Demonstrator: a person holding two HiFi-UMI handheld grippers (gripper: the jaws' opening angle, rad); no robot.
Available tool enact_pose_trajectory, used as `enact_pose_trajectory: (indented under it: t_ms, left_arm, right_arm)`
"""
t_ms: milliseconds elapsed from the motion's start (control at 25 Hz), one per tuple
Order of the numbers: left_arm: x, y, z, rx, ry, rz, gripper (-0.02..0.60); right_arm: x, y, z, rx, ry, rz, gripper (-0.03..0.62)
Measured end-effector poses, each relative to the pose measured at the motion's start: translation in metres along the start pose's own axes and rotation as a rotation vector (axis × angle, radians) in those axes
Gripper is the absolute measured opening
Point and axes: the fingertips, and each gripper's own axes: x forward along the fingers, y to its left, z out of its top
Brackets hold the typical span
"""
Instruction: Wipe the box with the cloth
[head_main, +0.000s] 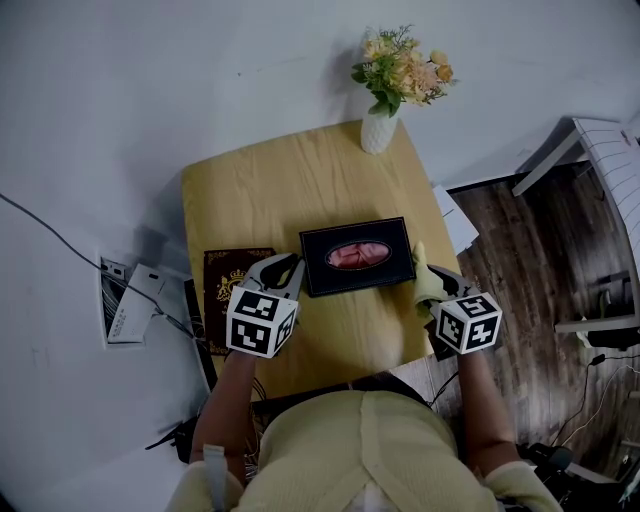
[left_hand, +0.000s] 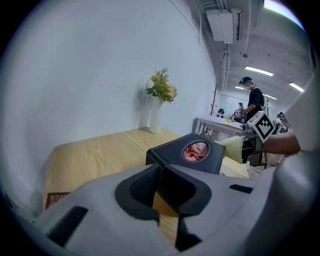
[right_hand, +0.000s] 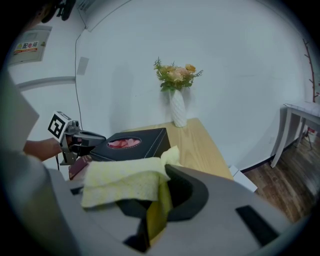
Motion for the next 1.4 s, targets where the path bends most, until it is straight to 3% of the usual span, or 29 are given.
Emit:
enact_pose_trajectory:
  t_ms: [160, 400, 800, 1040, 1400]
  left_arm:
    - [-0.005, 0.001, 0.003, -0.017, -0.035, 0.016, 0.048]
    - [-0.033, 0.004, 0.015, -0.069, -0.155, 0.058, 0.046]
    - [-0.077, -0.015, 0.035, -0.187, -0.318, 0.048, 0.041]
    - [-0.083, -0.027, 0.032, -0.211, -0.317, 0.022, 0.029]
    - [-0.078, -0.038, 0.017, -0.214, -0.262, 0.005, 0.026]
  right_arm:
    - [-0.002, 0.000, 0.004, -0.003, -0.017, -0.007, 0.040]
    - [-0.017, -0.005, 0.015, -0.012, -0.045, -0.030, 0.040]
    - [-0.047, 0.022, 0.050, -0.005, -0.152, -0.006, 0.040]
    - [-0.059, 0.039, 0.060, 0.016, -0.201, 0.021, 0.040]
    - [-0.065, 0.047, 0.040, 0.064, -0.188, 0.021, 0.040]
